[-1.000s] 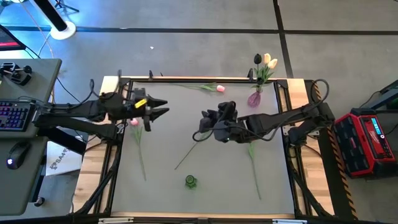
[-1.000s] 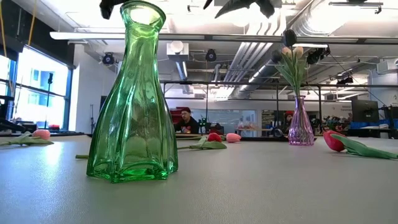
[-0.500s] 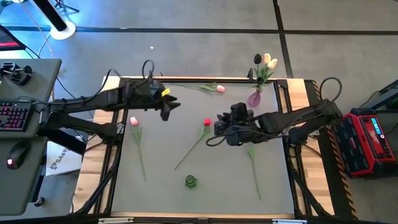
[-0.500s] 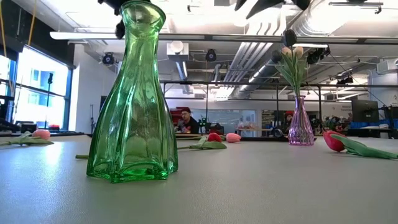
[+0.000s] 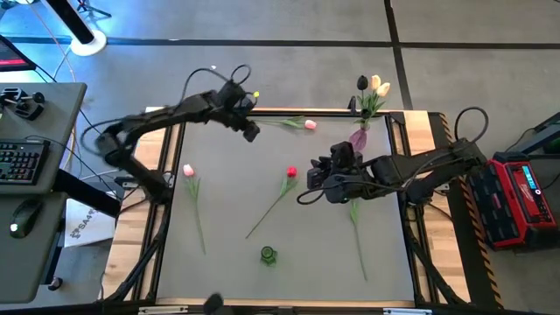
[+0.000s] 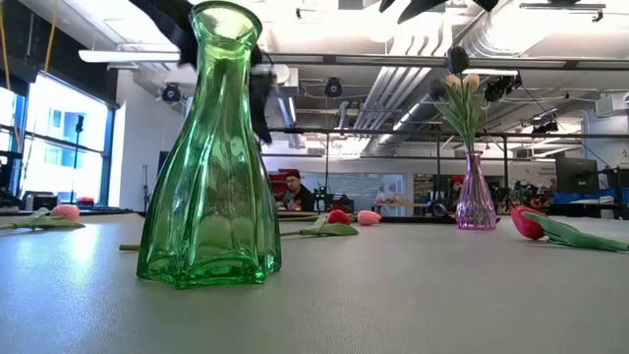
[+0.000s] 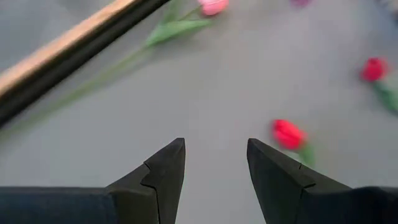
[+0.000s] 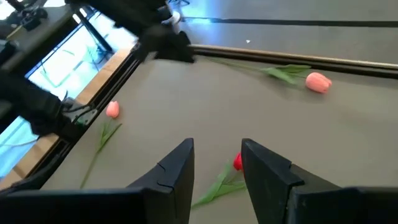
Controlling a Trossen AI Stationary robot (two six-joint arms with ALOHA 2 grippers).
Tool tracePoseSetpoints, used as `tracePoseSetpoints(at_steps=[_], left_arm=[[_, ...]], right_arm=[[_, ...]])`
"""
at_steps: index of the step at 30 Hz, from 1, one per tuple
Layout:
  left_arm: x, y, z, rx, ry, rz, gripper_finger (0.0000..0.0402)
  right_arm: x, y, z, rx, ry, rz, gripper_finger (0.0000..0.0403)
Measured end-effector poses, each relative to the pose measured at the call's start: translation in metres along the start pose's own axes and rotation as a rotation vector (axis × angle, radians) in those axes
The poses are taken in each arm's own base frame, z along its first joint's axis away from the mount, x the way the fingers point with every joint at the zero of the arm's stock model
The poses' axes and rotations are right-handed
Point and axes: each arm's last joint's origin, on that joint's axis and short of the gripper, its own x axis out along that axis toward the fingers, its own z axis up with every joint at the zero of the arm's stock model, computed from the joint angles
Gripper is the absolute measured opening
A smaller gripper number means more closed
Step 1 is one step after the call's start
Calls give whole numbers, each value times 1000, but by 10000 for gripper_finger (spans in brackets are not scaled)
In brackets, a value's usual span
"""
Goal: Sort flowers into vase by color
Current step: Put the top pink flower into the green vase
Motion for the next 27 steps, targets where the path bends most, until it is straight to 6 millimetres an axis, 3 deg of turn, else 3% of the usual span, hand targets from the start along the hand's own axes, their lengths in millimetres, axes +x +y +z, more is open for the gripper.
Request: tracePoseSetpoints(at_steps=[7, 13, 19, 27], left_arm=[[61, 36, 34, 123, 93, 47, 163], [95, 45, 54, 215, 238, 65, 163], [117, 52, 54, 387, 369, 156, 163], [121, 60, 57, 570, 372, 250, 163]], right_arm=[[-8, 3, -7, 31, 17, 30, 121], [-18, 6, -16, 77, 31, 64, 121], [-29, 9, -24, 113, 3, 89, 121], [-35, 10, -27, 133, -23, 105, 121]])
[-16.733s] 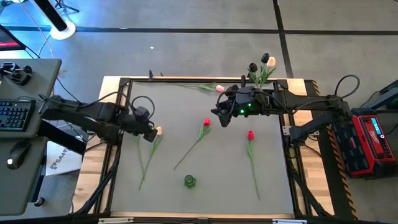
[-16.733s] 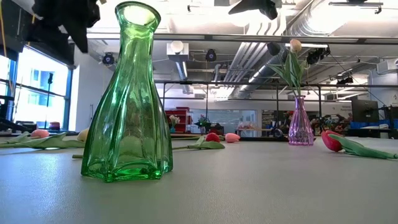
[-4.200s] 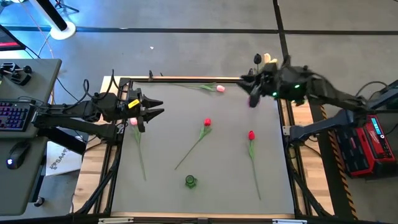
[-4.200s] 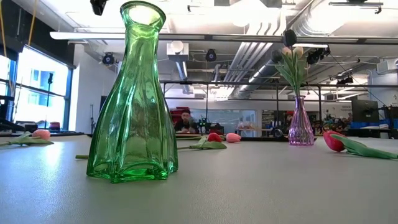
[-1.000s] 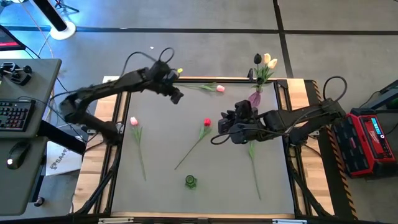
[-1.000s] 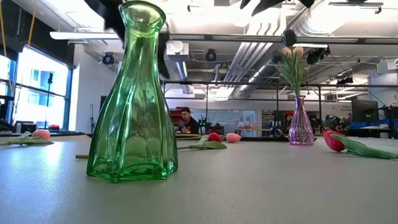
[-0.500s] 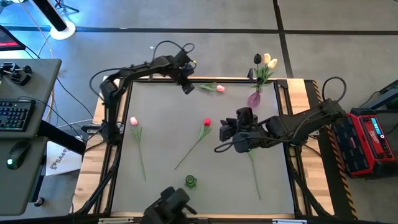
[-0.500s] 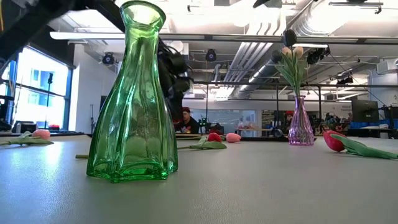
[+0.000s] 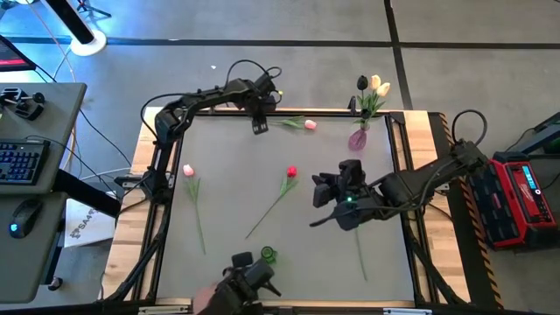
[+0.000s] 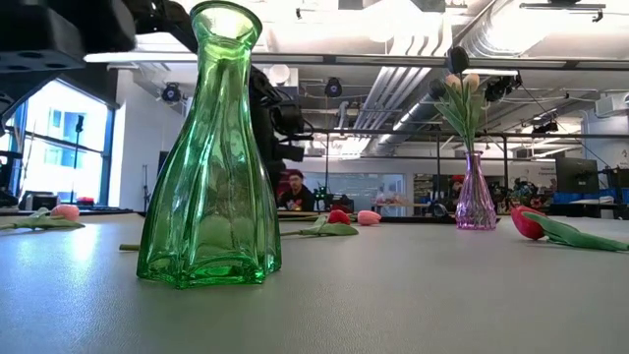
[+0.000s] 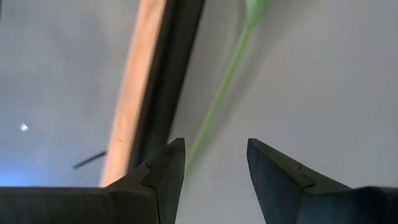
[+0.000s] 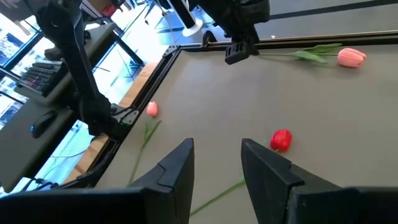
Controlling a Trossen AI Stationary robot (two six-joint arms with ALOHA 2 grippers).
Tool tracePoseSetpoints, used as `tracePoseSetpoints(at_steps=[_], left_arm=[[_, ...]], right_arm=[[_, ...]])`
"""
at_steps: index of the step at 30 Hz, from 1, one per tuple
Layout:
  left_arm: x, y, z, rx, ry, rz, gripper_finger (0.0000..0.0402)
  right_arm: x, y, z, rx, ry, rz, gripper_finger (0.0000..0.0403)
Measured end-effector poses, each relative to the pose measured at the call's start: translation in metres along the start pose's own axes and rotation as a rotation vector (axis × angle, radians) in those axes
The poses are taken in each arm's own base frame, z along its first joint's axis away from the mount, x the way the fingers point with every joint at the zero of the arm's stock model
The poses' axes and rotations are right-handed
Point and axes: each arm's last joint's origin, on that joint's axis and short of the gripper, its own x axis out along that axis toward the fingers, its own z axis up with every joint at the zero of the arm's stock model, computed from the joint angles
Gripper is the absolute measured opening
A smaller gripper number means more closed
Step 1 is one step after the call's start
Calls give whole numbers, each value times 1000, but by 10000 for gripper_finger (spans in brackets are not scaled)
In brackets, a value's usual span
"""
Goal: Sort flowers into vase by color
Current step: Put the top pink flower into the green vase
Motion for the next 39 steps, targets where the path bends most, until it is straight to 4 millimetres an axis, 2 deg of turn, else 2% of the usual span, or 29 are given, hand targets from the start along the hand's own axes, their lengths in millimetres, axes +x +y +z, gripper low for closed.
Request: tracePoseSetpoints(at_steps=[9, 22, 31, 35, 39], left_arm=[[5, 4, 5, 56, -85, -25, 148], [42, -1, 1, 72, -16, -55, 138], [42, 0, 1, 73, -21, -52, 137], [42, -1, 1, 73, -15, -63, 119], [42, -2, 1, 64, -12, -68, 81]], right_arm=[[0, 1, 0, 13, 1, 9, 121], [1, 3, 1, 28, 1, 17, 121], [4, 2, 3, 34, -10, 10, 121], [7, 2, 5, 37, -17, 0, 121], [7, 1, 6, 38, -18, -2, 121]])
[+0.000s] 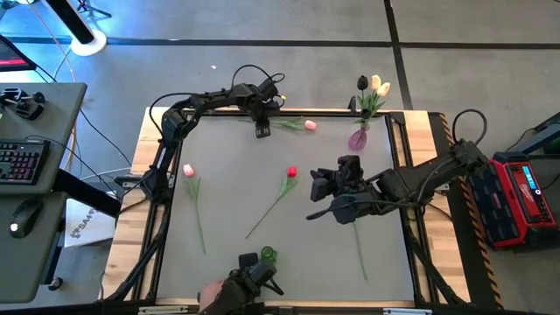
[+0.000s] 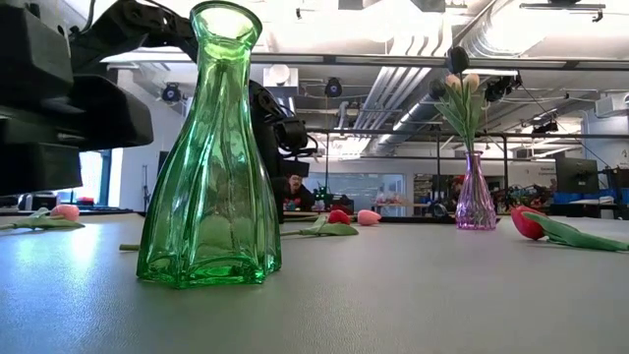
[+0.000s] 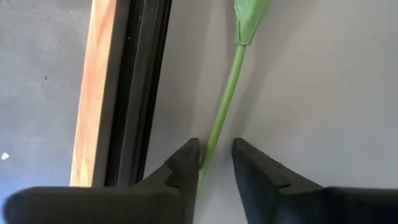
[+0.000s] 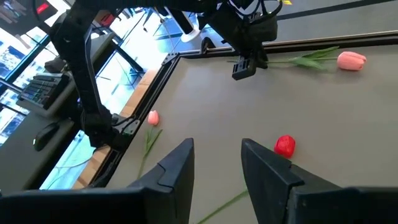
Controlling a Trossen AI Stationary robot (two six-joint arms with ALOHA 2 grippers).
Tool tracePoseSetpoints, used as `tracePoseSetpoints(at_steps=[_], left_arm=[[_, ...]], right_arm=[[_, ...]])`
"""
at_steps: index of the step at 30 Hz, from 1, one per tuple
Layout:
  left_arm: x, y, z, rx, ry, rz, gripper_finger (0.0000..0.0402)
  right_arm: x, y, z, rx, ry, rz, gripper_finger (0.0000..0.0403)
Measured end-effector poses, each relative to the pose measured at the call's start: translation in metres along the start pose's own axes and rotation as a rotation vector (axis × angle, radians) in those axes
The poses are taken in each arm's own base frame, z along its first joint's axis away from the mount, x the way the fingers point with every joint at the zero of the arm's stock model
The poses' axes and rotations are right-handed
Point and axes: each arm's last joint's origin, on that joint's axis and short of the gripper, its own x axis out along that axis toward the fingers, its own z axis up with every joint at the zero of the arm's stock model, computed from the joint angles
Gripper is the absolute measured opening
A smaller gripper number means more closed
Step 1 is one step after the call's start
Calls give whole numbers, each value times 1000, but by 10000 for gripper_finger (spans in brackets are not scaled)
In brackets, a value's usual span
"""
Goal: Sort flowers into vase by color
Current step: Put the top pink flower into the green vase
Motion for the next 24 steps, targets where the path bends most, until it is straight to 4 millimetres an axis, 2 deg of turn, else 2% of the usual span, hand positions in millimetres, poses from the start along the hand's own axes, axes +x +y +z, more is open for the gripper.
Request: tracePoseSetpoints(at_steps=[6, 12, 20, 24], left_arm=[[-1, -3, 1, -58, 3, -3, 10], [-17, -10, 4, -195, -1, -20, 6], [-80, -28, 20, -307, -173, -111, 1], [-120, -37, 24, -317, -267, -117, 1]], right_arm=[[0, 0, -1, 2, 24, 6, 121], [0, 1, -1, -15, 28, 11, 121], [0, 1, -2, -40, 78, 17, 121], [0, 1, -2, -43, 67, 15, 122]])
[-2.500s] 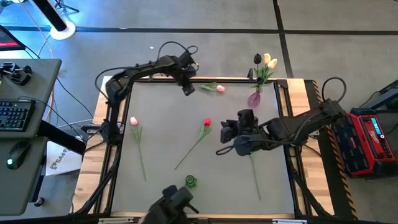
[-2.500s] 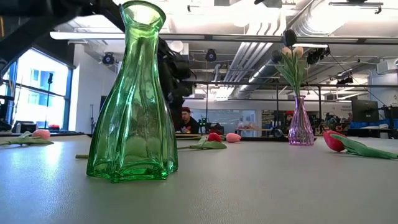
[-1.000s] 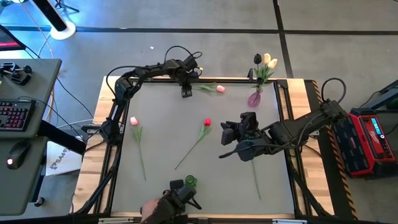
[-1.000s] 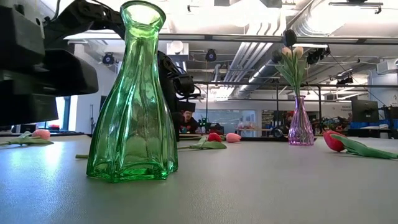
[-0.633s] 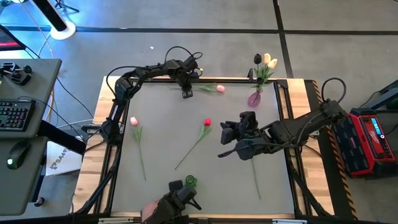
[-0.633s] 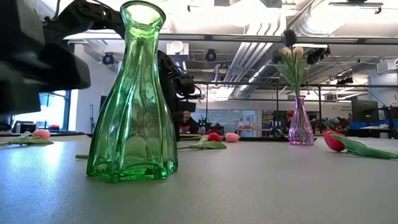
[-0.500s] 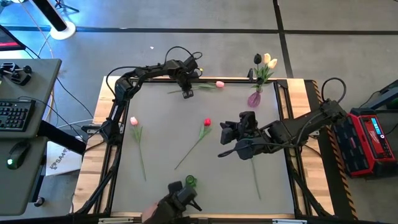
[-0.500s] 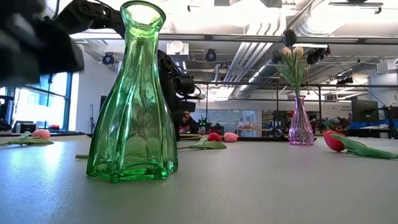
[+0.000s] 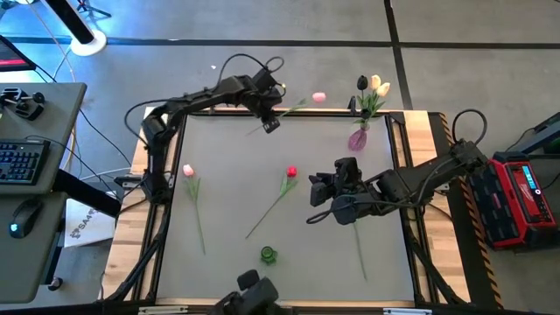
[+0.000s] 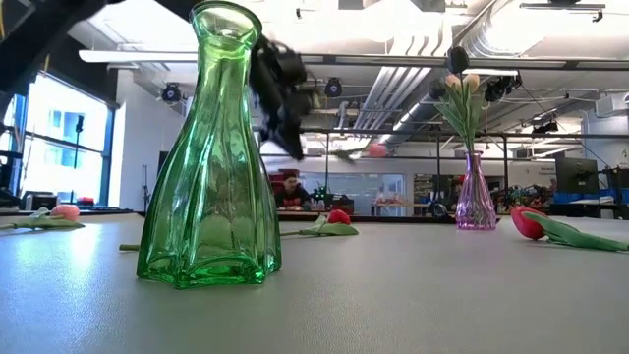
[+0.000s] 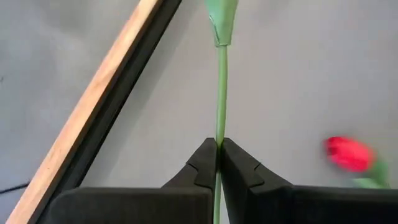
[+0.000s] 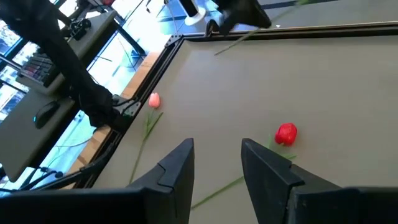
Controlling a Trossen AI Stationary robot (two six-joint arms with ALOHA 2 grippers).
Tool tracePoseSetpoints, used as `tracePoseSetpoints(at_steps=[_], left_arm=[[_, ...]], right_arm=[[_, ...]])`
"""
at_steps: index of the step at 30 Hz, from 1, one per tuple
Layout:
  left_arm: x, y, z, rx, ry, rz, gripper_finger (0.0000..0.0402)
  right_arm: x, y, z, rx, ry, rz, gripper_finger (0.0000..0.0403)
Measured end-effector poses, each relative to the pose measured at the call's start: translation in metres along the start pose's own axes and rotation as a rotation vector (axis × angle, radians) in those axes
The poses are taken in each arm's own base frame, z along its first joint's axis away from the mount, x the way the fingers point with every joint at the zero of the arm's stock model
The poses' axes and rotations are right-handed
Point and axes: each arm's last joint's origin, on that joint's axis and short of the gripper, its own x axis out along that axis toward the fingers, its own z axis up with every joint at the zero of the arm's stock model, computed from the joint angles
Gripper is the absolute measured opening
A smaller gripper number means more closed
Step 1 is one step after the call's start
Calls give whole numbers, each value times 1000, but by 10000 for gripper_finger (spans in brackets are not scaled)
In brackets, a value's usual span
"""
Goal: Sort flowers into vase by color
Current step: Put the top pink flower into the green vase
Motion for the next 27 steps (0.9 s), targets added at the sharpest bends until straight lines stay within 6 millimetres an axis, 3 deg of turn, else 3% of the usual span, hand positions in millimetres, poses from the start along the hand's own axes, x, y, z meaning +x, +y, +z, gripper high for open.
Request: tracePoseSetpoints(at_steps=[9, 27], left_arm=[[-73, -40, 5, 26, -133, -57, 0], [-161, -82, -6, 38, -325, -101, 0]], right_arm=[[-3, -1, -3, -22, -9, -6, 122], [-6, -11, -6, 11, -9, -74, 123]])
